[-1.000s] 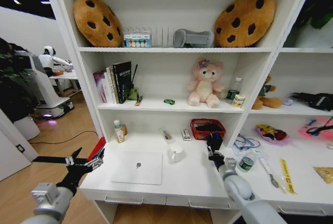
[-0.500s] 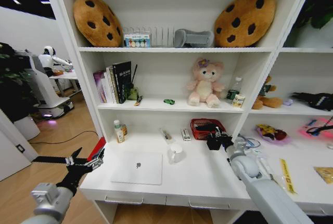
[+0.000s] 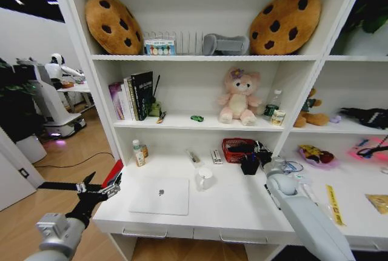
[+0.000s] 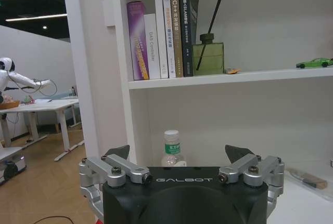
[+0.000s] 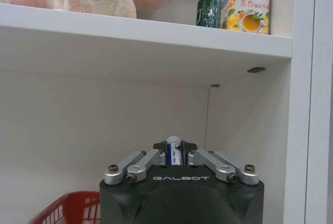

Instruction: Organize the objects on the table.

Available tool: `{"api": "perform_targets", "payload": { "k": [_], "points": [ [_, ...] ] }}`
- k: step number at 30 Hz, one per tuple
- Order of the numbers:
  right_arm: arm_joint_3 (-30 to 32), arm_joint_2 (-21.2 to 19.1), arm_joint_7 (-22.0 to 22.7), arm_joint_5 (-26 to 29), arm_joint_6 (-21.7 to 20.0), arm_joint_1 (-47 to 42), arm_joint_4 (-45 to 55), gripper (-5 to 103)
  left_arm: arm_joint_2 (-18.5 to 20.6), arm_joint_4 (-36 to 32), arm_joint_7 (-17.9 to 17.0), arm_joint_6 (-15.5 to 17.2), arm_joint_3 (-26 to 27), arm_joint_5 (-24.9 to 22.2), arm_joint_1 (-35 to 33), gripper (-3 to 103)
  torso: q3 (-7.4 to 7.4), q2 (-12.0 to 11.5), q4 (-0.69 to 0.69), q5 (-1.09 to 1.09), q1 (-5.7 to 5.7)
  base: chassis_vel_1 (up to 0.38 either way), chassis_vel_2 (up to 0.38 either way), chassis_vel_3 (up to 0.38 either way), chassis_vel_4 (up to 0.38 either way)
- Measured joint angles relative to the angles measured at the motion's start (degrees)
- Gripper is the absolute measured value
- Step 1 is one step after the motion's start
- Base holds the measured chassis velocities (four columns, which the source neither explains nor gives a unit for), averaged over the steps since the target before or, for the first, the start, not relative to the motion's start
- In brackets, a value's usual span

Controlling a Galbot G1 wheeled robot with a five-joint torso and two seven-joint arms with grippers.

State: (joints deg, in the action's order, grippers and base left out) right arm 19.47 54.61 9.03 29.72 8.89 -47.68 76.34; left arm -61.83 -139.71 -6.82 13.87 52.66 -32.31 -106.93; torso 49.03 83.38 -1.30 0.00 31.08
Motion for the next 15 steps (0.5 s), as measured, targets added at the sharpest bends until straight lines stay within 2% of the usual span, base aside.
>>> {"api": "perform_targets", "payload": {
  "k": [5,15],
  "points": [
    [-1.7,1.2,0.2,-1.7,4.2,3.5,-5.8,13,0.0,0.0,0.0,0.0,0.0,0.0,0.0,100,0.0,0.0,0.0,0.01,0.0,0.0,0.0,0.0,0.0],
    [-4.5,2.9,-0.7,-4.7,7.6,9.8,-13.8,13,0.0,0.0,0.0,0.0,0.0,0.0,0.0,100,0.0,0.0,0.0,-0.01,0.0,0.0,0.0,0.0,0.0]
  ]
}}
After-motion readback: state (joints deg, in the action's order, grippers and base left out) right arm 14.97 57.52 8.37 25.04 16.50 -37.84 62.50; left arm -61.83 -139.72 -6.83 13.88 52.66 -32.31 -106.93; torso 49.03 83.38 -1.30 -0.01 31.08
